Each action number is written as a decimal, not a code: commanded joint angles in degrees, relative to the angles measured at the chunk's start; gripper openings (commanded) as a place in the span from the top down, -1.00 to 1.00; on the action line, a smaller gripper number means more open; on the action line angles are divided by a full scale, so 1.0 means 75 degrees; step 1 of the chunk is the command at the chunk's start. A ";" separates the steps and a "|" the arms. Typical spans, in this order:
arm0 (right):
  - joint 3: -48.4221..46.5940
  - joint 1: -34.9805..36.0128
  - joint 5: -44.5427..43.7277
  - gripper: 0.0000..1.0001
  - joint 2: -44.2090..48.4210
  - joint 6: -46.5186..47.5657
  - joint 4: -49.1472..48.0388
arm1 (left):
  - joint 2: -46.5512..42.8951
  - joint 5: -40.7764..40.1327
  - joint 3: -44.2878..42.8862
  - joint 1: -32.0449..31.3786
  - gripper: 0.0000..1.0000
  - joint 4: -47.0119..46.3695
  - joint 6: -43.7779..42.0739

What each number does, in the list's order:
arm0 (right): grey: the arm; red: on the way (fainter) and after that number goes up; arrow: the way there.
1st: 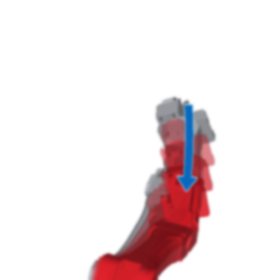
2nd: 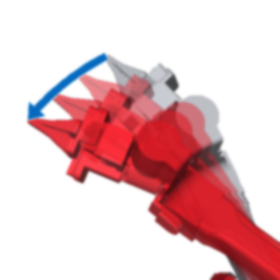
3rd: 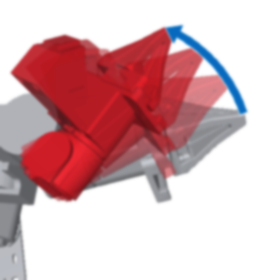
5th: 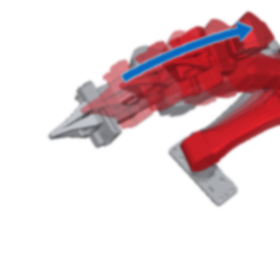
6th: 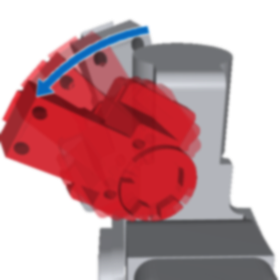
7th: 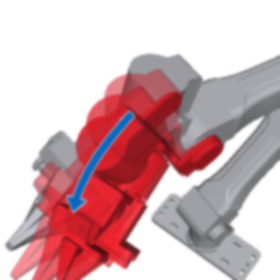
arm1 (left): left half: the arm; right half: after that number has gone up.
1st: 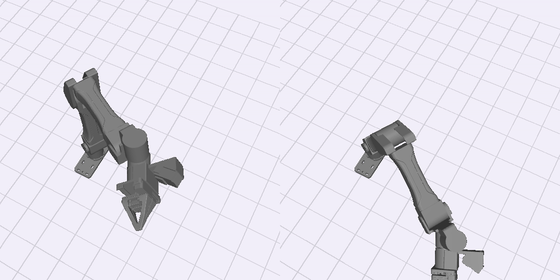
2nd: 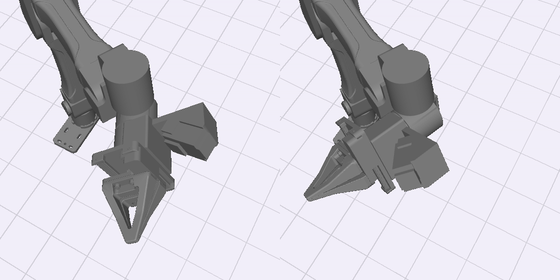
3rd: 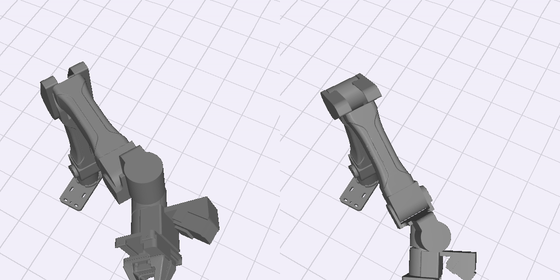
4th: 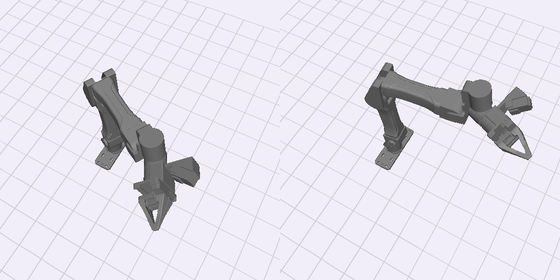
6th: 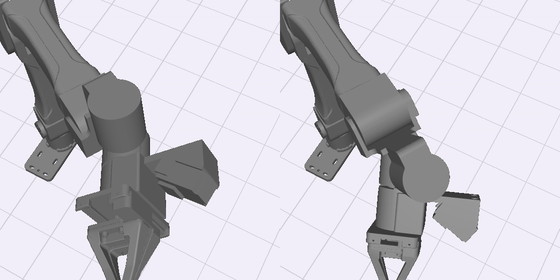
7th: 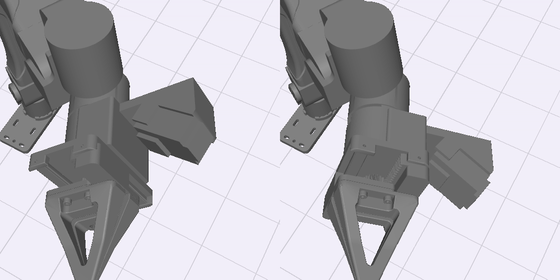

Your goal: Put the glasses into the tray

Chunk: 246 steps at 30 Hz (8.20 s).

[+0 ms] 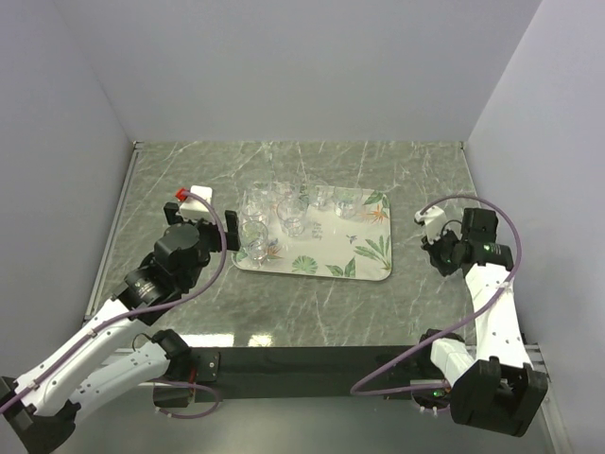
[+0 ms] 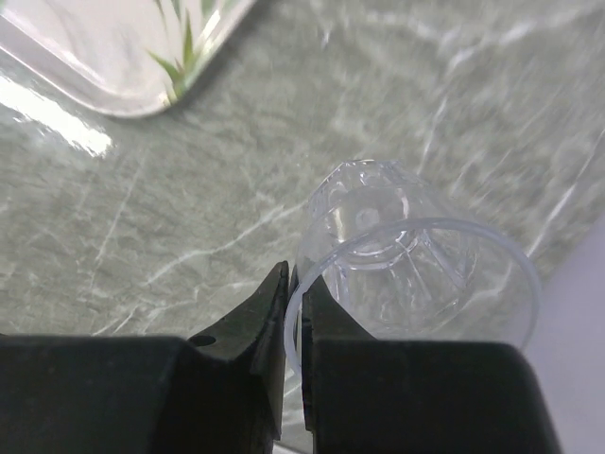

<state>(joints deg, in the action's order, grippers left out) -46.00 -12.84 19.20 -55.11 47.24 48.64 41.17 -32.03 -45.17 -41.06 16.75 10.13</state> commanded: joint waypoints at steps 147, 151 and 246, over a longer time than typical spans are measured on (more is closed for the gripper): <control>0.0250 0.1947 0.2702 -0.39 0.1618 -0.1858 -0.1751 | 0.3101 0.0168 -0.0307 0.4630 -0.80 0.5162 0.7157; 0.0262 0.1935 0.2690 -0.39 0.1641 -0.1846 -0.1763 | 0.3113 0.0753 -0.0048 0.4888 -0.64 0.4704 0.6970; 0.0367 0.1337 0.2842 -0.39 0.1782 -0.1799 -0.1845 | 0.7192 0.1950 -0.4255 -0.1779 0.07 0.1130 0.2059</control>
<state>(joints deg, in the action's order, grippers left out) -43.53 -2.22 39.94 -42.28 33.32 36.18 99.15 -16.86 -75.26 -53.84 27.05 25.58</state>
